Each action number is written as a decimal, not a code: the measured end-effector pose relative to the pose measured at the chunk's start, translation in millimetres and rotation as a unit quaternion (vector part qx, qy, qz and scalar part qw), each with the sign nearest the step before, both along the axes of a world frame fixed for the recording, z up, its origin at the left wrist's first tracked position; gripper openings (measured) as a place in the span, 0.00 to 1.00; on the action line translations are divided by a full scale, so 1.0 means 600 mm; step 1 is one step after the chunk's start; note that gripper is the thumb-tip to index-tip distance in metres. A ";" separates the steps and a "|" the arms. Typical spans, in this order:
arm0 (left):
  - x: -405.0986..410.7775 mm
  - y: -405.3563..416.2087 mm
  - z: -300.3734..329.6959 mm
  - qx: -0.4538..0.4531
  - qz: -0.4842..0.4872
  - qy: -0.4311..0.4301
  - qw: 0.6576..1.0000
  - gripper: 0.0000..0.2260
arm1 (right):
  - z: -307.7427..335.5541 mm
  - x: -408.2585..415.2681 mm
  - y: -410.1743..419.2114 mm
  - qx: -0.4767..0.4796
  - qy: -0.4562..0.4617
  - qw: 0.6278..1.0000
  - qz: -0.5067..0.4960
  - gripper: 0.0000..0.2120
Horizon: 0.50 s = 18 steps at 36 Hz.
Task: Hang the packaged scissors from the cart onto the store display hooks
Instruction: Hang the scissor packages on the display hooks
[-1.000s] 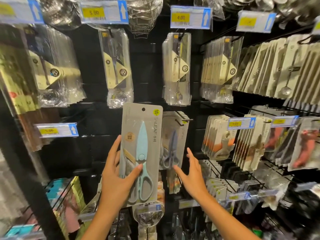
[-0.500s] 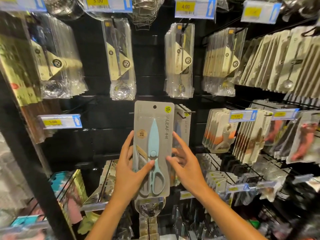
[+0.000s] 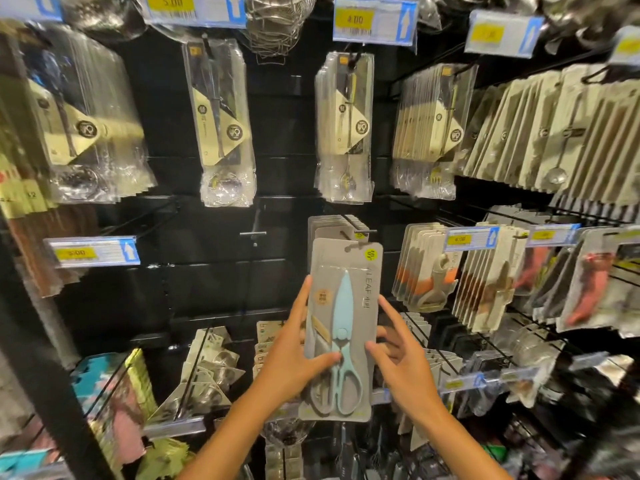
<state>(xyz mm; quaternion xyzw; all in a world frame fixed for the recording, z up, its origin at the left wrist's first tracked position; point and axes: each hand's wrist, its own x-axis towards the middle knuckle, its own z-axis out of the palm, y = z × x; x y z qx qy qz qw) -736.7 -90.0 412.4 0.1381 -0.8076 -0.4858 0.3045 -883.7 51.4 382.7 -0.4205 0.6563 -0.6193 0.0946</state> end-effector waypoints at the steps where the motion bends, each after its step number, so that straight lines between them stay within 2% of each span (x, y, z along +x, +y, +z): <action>1: -0.007 0.001 0.002 0.002 -0.004 -0.001 1.000 0.54 | 0.002 -0.005 0.002 0.001 0.001 1.000 -0.002 0.33; 18: -0.056 -0.004 -0.016 0.042 0.001 0.033 0.999 0.53 | 0.005 -0.057 0.000 0.008 0.000 1.000 -0.003 0.29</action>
